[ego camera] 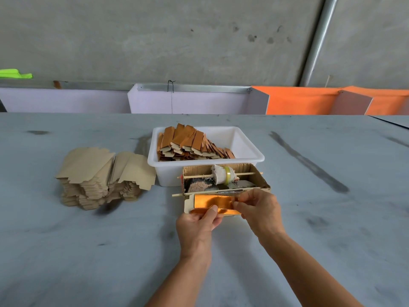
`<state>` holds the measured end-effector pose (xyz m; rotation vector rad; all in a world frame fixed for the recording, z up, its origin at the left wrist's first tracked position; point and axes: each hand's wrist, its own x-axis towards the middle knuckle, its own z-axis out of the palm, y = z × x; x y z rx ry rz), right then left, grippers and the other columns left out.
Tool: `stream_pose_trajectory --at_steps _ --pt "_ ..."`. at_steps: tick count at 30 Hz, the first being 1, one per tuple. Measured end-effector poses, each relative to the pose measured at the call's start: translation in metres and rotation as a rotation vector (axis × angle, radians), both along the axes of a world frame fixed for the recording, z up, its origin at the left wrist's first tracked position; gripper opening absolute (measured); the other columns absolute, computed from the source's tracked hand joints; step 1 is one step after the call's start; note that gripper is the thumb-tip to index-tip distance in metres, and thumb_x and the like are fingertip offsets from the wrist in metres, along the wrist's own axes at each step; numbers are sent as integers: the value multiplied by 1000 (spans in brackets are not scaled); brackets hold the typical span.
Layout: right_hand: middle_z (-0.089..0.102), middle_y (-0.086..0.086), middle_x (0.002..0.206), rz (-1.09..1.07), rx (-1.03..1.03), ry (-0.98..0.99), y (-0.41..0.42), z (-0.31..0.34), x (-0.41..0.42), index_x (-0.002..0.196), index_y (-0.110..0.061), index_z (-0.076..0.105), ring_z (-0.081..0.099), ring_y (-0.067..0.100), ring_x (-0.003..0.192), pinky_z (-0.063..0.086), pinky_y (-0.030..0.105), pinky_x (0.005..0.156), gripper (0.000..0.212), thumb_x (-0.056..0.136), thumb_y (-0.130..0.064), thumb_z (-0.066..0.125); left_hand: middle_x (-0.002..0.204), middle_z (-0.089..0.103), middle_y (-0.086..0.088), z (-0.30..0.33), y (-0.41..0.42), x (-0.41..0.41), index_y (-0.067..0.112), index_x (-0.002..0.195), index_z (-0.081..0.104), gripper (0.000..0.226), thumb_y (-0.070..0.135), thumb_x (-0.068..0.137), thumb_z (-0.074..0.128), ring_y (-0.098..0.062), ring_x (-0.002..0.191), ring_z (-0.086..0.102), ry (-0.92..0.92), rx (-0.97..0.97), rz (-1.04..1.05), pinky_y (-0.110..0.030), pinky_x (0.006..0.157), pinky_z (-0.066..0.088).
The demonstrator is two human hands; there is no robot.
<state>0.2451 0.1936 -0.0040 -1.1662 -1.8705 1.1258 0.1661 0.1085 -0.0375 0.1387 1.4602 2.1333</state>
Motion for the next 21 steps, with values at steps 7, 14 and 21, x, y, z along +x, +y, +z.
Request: stream_pose_trajectory --at_steps 7,14,21 --pt "57 -2 52 100 -132 218 -14 1 14 66 -13 63 48 4 45 39 14 44 19 76 -2 74 72 71 -12 2 -2 2 0 81 66 8 -2 76 72 -21 59 70 -50 19 25 -21 55 56" --pt "60 -5 52 230 -271 406 -39 -5 24 69 -16 69 46 3 44 35 10 42 20 77 3 71 59 69 -7 7 -11 12 -5 82 66 6 -10 81 63 -16 53 68 -27 79 -1 -22 52 55" --pt "58 -2 52 237 -302 416 -49 -6 23 75 -12 72 45 3 44 36 11 42 19 78 6 68 69 66 -14 6 -17 18 -9 86 65 6 -11 81 62 -16 54 66 -40 76 7 -27 57 58"
